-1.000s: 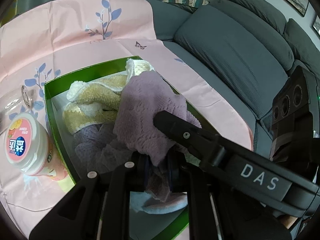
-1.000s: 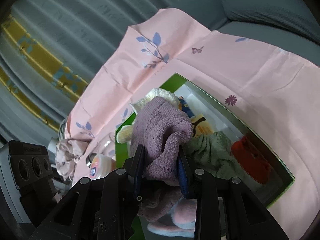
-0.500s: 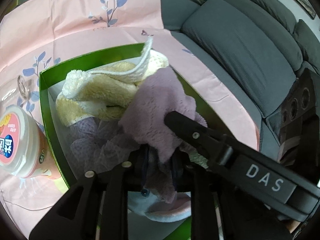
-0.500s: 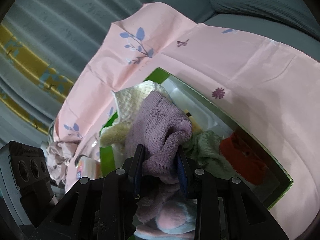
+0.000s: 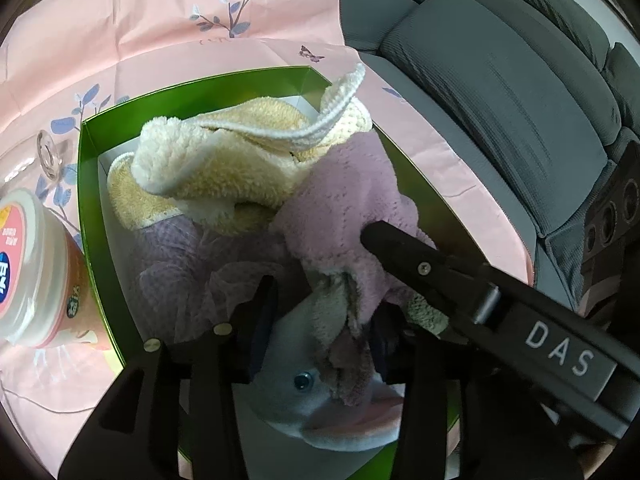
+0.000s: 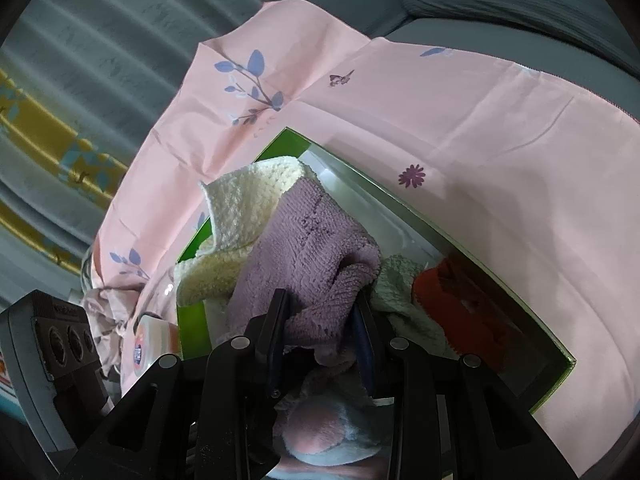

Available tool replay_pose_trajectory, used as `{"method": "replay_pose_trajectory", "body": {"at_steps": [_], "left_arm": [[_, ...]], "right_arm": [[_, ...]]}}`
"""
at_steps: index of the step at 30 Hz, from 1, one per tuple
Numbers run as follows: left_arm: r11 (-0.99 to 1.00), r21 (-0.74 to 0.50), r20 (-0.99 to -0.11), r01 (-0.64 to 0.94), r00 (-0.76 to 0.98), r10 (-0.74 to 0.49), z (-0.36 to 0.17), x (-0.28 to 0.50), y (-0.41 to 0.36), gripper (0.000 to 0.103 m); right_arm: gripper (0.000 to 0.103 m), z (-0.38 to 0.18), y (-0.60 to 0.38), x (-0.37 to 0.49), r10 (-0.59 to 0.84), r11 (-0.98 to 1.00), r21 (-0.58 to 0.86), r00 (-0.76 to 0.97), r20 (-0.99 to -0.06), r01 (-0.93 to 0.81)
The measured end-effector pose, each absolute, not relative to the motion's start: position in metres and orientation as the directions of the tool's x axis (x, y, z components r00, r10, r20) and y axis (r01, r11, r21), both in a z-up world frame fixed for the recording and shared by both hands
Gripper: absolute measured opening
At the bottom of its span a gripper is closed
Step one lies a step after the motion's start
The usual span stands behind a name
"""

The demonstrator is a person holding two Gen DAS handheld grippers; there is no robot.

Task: Organize soft objects
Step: 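Lower the cloth into the box and open the right gripper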

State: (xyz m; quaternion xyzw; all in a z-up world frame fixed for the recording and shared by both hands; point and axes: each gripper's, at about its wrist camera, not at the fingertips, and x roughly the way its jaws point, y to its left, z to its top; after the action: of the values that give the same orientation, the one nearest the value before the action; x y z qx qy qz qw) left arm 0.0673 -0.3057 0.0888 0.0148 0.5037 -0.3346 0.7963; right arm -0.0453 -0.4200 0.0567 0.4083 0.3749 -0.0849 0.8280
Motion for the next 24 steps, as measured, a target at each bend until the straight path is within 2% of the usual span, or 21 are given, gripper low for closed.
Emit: {"method": "replay_pose_trajectory", "body": {"at_steps": [11, 17, 22, 24], "left_arm": [[0.783, -0.291, -0.814, 0.550, 0.289, -0.505, 0.093, 0.060, -0.307, 0.047], [0.777, -0.260, -0.801, 0.573, 0.322, -0.505, 0.106, 0.047, -0.303, 0.059], [0.779, -0.208, -0.782, 0.592, 0.377, -0.496, 0.119, 0.039, -0.296, 0.079], [0.787, -0.181, -0.767, 0.590, 0.416, -0.489, 0.126, 0.035, -0.291, 0.083]], "right_arm": [[0.033, 0.060, -0.420, -0.048, 0.153, 0.654, 0.612, 0.714, -0.684, 0.446], [0.034, 0.065, -0.420, -0.054, 0.140, 0.663, 0.609, 0.727, -0.672, 0.436], [0.040, 0.073, -0.418, -0.061, 0.118, 0.678, 0.600, 0.743, -0.659, 0.425], [0.041, 0.075, -0.417, -0.063, 0.116, 0.684, 0.598, 0.747, -0.655, 0.418]]}}
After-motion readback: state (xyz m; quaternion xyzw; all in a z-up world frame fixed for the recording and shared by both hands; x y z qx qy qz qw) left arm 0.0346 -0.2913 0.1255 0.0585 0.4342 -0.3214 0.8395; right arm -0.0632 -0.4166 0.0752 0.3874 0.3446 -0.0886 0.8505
